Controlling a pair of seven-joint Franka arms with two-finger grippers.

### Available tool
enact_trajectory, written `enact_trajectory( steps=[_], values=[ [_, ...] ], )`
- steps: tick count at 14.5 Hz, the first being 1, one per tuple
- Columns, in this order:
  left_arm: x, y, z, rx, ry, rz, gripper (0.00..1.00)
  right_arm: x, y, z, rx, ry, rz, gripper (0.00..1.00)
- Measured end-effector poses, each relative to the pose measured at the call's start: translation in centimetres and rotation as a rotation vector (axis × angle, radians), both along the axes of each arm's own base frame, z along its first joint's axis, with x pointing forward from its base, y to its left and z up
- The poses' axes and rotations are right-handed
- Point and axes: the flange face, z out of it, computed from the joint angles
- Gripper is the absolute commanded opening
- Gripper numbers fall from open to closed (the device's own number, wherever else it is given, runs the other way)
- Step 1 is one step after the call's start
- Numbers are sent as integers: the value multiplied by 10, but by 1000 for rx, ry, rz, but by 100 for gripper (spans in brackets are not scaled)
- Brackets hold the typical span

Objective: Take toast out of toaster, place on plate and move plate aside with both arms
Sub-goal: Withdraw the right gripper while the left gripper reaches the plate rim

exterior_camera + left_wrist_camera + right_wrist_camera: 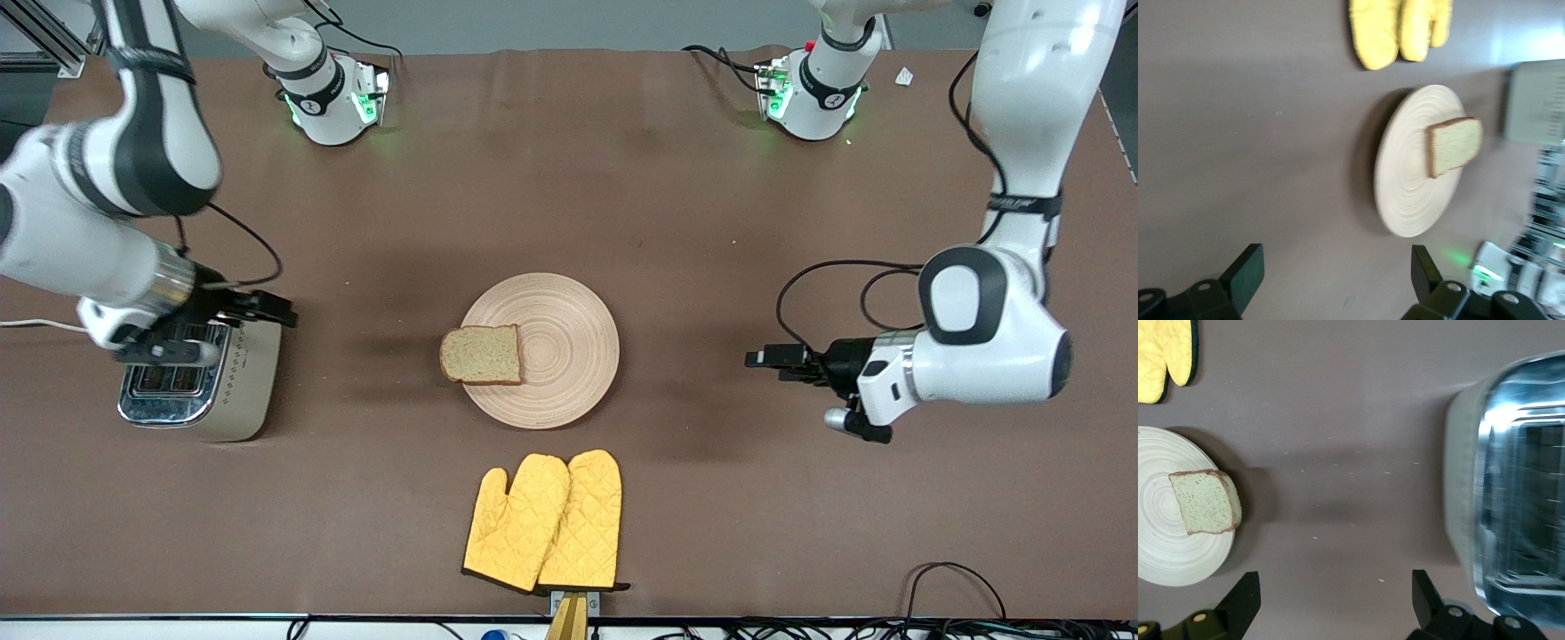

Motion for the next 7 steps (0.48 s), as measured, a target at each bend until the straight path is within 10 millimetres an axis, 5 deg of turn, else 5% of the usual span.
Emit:
enact_trajectory(
  steps=[3, 7],
  values=[
    [-7, -11, -57, -157, -24, -24, 91, -8, -37, 63, -9, -1, 11, 100],
    [-15, -49, -93, -231, -25, -7, 85, -24, -48, 119, -7, -5, 30, 100]
  ],
)
